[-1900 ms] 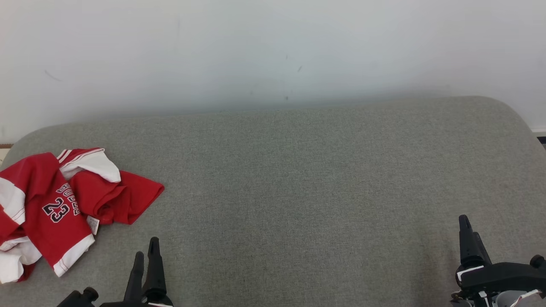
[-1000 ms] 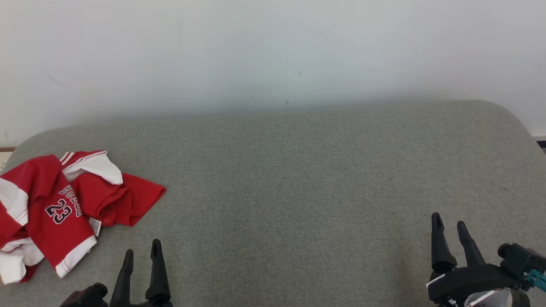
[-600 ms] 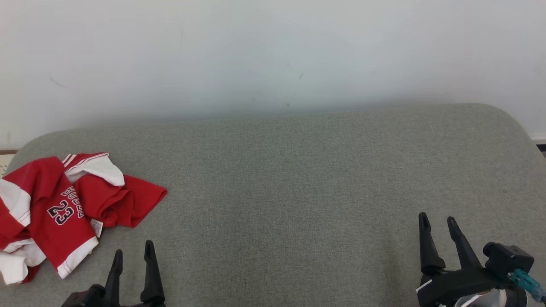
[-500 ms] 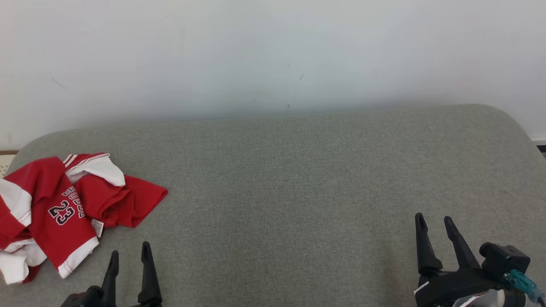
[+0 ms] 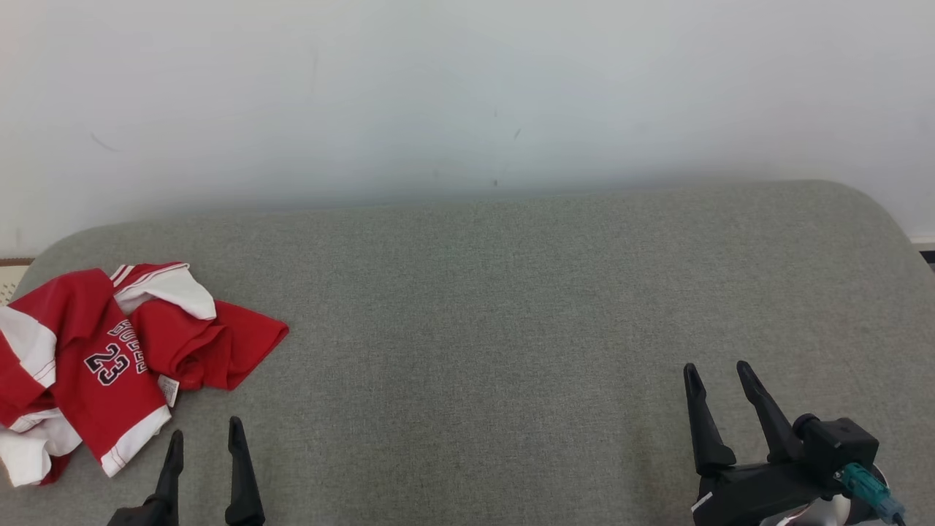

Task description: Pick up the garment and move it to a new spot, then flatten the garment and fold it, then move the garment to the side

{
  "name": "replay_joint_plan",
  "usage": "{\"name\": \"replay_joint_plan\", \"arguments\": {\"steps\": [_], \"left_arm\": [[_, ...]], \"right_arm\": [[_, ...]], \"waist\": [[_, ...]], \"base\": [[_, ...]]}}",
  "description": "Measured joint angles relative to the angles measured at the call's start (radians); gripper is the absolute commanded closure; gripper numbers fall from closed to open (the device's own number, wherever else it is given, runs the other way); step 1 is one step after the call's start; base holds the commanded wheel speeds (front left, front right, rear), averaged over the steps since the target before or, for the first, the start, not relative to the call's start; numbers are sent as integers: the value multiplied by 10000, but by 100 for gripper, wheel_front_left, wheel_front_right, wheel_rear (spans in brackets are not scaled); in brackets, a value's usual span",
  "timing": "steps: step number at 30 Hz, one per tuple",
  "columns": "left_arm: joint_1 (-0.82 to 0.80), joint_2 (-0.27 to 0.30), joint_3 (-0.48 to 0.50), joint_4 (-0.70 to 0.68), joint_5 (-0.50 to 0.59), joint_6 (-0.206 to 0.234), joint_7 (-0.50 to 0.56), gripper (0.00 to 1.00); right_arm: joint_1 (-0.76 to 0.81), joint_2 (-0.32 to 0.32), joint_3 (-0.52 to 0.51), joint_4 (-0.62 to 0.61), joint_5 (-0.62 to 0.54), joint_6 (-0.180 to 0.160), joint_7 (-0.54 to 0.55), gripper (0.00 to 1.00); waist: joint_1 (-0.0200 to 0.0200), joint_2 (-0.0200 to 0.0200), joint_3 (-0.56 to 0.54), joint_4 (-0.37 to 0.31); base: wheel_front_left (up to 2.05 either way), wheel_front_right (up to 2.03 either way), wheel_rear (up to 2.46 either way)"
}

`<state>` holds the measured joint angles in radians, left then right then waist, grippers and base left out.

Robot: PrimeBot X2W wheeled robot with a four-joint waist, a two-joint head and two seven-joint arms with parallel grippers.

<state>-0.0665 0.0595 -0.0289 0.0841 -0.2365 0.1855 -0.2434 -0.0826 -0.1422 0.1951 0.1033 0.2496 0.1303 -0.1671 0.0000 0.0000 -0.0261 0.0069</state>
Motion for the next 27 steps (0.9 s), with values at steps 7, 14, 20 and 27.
{"name": "replay_joint_plan", "arguments": {"steps": [7,14,20,27], "left_arm": [[66,6,84,-140,736,207,-56,0],[156,25,121,-251,1267,301,-100,0],[212,88,107,-186,1661,286,-128,0],[210,174,207,-140,1950,362,-144,0]], "right_arm": [[87,-138,382,-207,-418,0,-140,0],[140,-205,642,-378,-861,0,-286,0],[160,-263,838,-493,-1089,0,-359,0],[219,-326,1009,-702,-1383,0,-399,0]], "waist": [[0,0,-44,11],[0,0,-47,21],[0,0,-64,32],[0,0,-128,76]], "base": [[0,0,0],[0,0,0],[0,0,0],[0,0,0]]}}
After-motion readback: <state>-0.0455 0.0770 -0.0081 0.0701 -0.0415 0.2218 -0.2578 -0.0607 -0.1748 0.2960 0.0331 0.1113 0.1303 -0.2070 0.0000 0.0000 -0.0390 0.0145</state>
